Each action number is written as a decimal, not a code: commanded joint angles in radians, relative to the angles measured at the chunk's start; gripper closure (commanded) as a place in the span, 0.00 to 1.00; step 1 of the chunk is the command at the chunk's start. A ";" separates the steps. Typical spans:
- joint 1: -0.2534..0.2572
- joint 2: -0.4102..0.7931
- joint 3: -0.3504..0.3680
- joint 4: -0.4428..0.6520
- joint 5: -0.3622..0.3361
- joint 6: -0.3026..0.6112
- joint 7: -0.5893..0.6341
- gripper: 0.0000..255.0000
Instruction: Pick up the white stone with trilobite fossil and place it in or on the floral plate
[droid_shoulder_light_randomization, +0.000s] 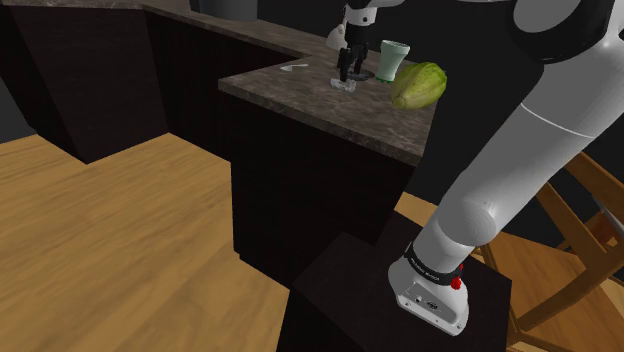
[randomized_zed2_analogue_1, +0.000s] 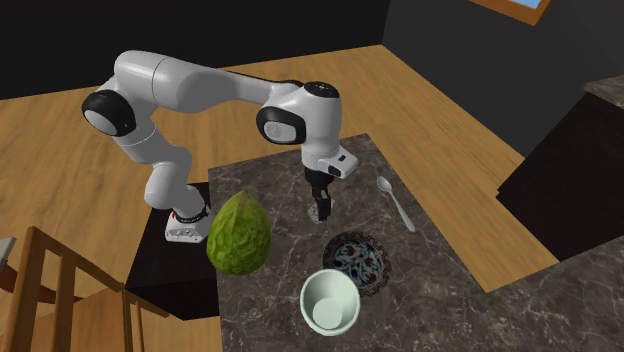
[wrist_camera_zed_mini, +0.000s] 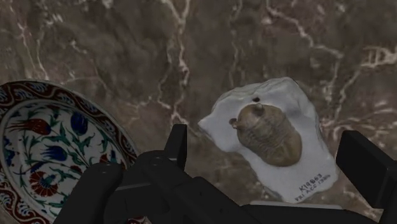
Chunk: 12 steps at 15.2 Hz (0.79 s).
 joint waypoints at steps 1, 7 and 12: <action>0.000 0.000 0.000 0.000 0.000 0.000 0.000 0.00; 0.000 0.001 0.000 0.000 0.000 0.001 0.000 1.00; 0.001 0.000 0.000 0.014 0.001 -0.013 -0.002 1.00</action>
